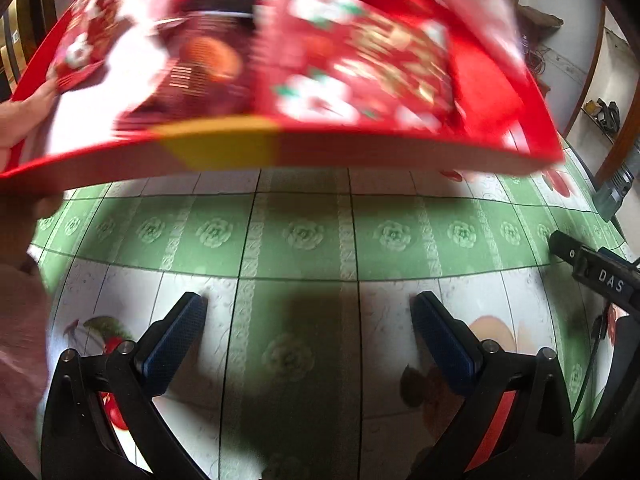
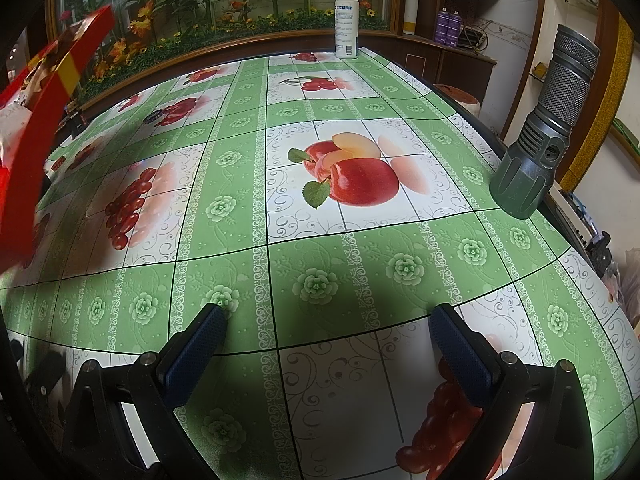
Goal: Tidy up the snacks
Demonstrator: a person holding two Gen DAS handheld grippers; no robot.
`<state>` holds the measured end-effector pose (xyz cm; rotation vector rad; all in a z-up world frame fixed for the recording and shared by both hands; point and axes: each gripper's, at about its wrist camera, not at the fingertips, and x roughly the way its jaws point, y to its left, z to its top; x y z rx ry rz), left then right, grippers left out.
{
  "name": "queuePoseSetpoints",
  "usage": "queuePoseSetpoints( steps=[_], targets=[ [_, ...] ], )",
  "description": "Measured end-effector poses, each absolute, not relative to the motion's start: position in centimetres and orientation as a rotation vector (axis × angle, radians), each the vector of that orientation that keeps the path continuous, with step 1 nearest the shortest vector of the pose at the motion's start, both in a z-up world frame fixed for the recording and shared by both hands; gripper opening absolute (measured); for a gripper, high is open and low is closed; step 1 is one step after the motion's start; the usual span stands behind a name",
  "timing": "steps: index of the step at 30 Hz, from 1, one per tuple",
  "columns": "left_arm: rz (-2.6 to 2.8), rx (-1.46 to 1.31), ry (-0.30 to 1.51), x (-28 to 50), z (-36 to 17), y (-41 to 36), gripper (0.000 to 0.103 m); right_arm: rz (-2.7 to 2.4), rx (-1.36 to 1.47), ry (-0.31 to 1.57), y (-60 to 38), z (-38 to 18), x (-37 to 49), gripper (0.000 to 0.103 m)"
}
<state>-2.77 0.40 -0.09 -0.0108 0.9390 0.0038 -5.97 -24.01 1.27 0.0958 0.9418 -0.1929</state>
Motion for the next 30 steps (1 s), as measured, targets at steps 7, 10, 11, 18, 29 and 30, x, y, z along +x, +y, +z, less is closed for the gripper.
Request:
queuePoseSetpoints(
  steps=[7, 10, 11, 18, 29, 30],
  targets=[
    [0.02, -0.018, 0.938, -3.49, -0.15, 0.49, 0.103, -0.193, 0.096, 0.942, -24.01, 1.26, -5.97, 0.103],
    [0.02, -0.018, 0.938, -3.48, -0.16, 0.51, 0.103, -0.193, 0.096, 0.942, -24.0, 1.26, -5.98, 0.103],
    [0.018, -0.012, 0.939, -3.53, -0.17, 0.45, 0.103, -0.193, 0.096, 0.942, -24.0, 1.25, -5.98, 0.103],
    [0.02, -0.014, 0.938, -3.66, -0.22, 0.37, 0.103, -0.193, 0.096, 0.942, -24.0, 1.24, -5.96, 0.103],
    [0.024, -0.018, 0.937, -3.64, 0.17, 0.42, 0.103, -0.193, 0.097, 0.941, -24.01, 1.22, -5.96, 0.103],
    [0.024, -0.019, 0.937, -3.61, 0.13, 0.54, 0.103, -0.193, 0.097, 0.941, -24.01, 1.21, -5.97, 0.103]
  ],
)
